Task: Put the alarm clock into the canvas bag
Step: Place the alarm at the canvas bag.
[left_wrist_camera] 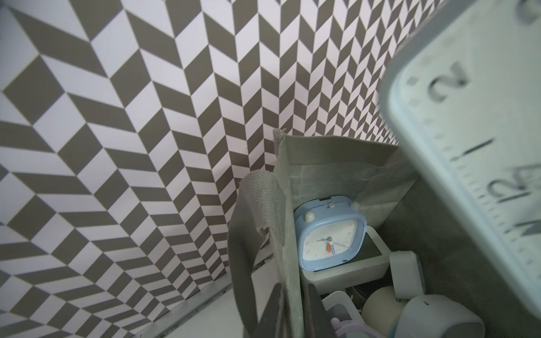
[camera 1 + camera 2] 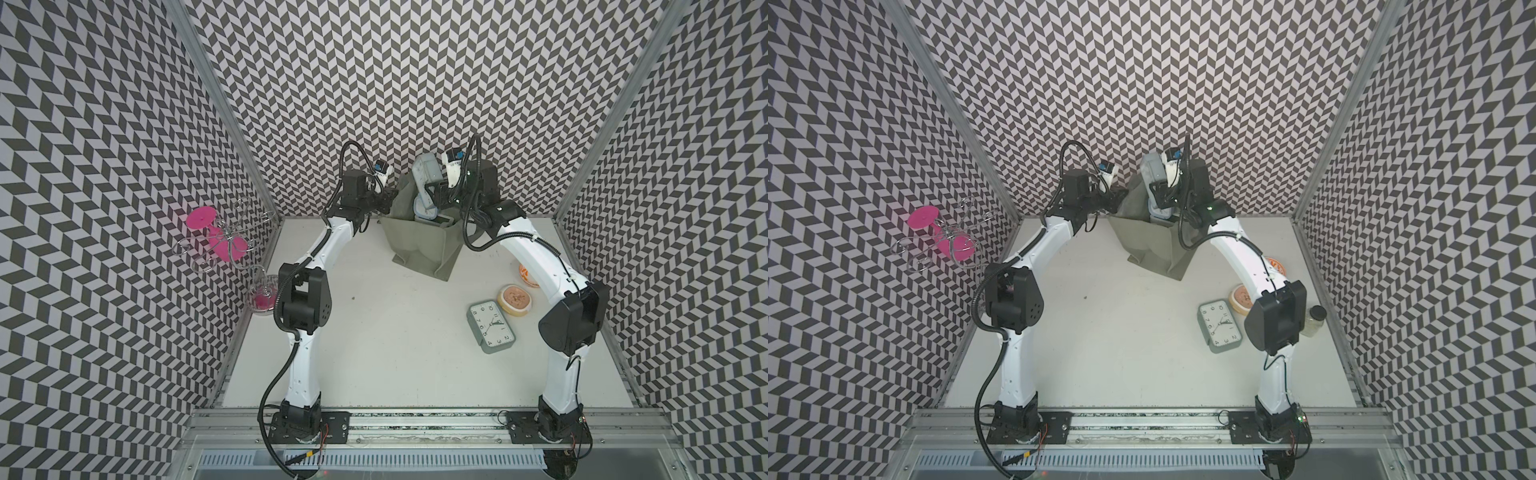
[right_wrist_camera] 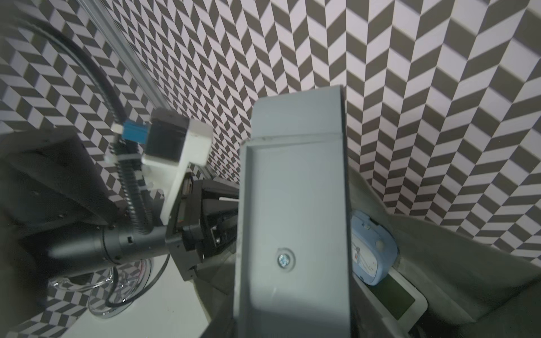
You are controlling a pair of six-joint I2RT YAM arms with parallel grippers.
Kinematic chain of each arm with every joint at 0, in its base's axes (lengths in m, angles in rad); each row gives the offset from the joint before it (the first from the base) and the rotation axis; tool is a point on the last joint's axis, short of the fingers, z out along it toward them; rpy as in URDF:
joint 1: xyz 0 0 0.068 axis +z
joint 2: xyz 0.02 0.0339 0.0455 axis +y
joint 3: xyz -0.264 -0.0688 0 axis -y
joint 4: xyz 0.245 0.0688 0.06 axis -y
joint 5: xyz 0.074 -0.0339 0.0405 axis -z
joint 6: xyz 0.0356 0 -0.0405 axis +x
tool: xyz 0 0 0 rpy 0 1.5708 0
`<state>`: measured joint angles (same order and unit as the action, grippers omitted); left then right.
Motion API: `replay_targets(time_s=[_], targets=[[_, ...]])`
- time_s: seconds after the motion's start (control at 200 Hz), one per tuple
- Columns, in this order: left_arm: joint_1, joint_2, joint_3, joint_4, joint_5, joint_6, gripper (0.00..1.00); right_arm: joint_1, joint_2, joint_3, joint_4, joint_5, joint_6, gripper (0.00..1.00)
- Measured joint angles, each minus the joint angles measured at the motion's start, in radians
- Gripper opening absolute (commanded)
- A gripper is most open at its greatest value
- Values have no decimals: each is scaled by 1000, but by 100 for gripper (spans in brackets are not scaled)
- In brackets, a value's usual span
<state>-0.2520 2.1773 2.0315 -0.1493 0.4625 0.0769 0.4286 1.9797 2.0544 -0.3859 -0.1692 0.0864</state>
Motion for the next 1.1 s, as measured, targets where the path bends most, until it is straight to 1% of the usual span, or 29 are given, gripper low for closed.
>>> replay_targets(time_s=[0.035,0.16,0.32,0.456,0.551,0.696,0.776,0.826,0.871,0.936,1.006,1.036,1.061,1.101], targets=[[-4,0,0,-1,6,3,0,-1,4,0,-16,-7,-6,31],[-21,-7,0,-2,18,7,0,-16,5,-15,-60,-42,-23,31],[-50,-28,0,-9,22,0,0,-51,5,-76,-84,-89,-39,31],[-74,-66,-5,-12,23,-16,0,-69,5,-110,-128,-102,-49,31],[-96,-109,-36,-11,25,-21,0,-77,5,-133,-143,-124,-59,31],[-133,-155,-75,-11,23,-17,0,-85,12,-142,-177,-199,-80,32],[-147,-158,-79,-11,18,-14,0,-93,32,-138,-179,-238,-84,32],[-153,-158,-80,-12,11,-14,0,-100,56,-122,-185,-258,-82,34],[-154,-158,-82,-12,6,-14,0,-108,87,-100,-191,-275,-79,39],[-155,-158,-83,-13,-2,-15,0,-124,127,-61,-196,-301,-68,52],[-154,-158,-83,-14,-11,-16,0,-138,156,-31,-190,-299,-56,78],[-154,-158,-83,-14,-17,-16,0,-144,161,-28,-190,-290,-51,87],[-155,-158,-83,-14,-21,-17,0,-147,162,-28,-190,-283,-51,99],[-156,-158,-83,-14,-34,-19,0,-151,162,-28,-190,-267,-43,99]])
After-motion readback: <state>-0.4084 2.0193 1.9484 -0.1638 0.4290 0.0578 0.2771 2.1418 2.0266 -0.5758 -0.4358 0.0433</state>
